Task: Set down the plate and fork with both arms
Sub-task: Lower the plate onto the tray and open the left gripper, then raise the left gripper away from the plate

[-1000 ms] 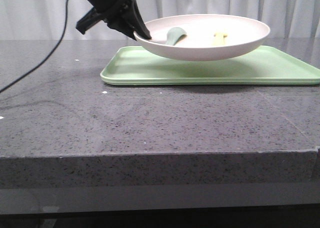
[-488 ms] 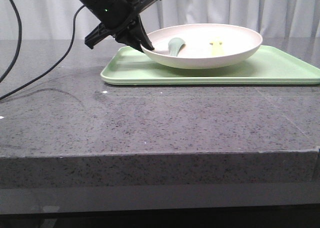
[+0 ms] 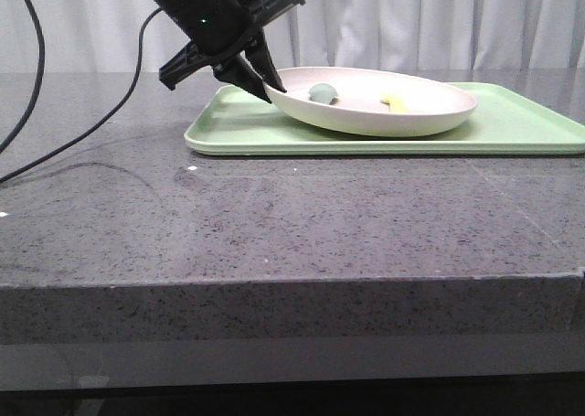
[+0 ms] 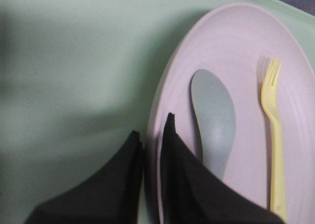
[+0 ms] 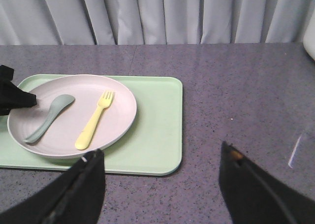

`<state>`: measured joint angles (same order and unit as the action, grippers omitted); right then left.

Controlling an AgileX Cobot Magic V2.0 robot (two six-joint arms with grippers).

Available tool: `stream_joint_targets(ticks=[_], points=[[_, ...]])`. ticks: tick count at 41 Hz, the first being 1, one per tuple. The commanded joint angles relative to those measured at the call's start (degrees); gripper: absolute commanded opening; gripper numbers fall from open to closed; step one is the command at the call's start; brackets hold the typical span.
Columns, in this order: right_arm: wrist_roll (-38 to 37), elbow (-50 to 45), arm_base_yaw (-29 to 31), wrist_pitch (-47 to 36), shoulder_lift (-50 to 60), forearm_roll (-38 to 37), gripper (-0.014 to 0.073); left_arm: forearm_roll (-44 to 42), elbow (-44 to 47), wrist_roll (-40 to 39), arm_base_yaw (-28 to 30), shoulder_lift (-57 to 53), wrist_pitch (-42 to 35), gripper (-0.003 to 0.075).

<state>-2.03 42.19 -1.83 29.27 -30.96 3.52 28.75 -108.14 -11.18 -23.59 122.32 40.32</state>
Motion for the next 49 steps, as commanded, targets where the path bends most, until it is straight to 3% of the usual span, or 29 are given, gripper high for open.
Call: stream_joint_targets(ticks=[1,10,20,27,32,43,49], points=[[0.4,2.0,0.3,-4.1,-0.4,0.1,0.0520,0.8,-2.3,-1.3,-0.6,-3.7,-4.0,0.0120],[0.4,2.0,0.3,-4.2,-0.4,0.1,0.0520,0.8,-2.3,-1.2,-0.2,-3.8,-2.6,0.0129],[0.4,2.0,0.3,-4.2,-0.4,0.1,0.0520,0.7,-2.3,0.5,0.4,-4.9,0.4,0.0373],[0.4,2.0,0.3,-4.2,-0.4,0.1,0.0520,-4.0,-2.3,5.0,0.5,-9.9,0.5,0.0389],[0.4,2.0,0.3,-4.2,-0.4,0.1,0.0520,-10.7,-2.3,5.0,1.1,-13.5,1.6,0.0322],[0.4,2.0,0.3,-4.1,-0.4,0.1,0.0520,-17.6,-2.3,5.0,2.8,-18.8,6.1,-0.0020],[0.4,2.0,0.3,-4.1,-0.4,0.1,0.0520,-21.5,-0.8,5.0,3.7,-22.3,8.2,-0.0018]])
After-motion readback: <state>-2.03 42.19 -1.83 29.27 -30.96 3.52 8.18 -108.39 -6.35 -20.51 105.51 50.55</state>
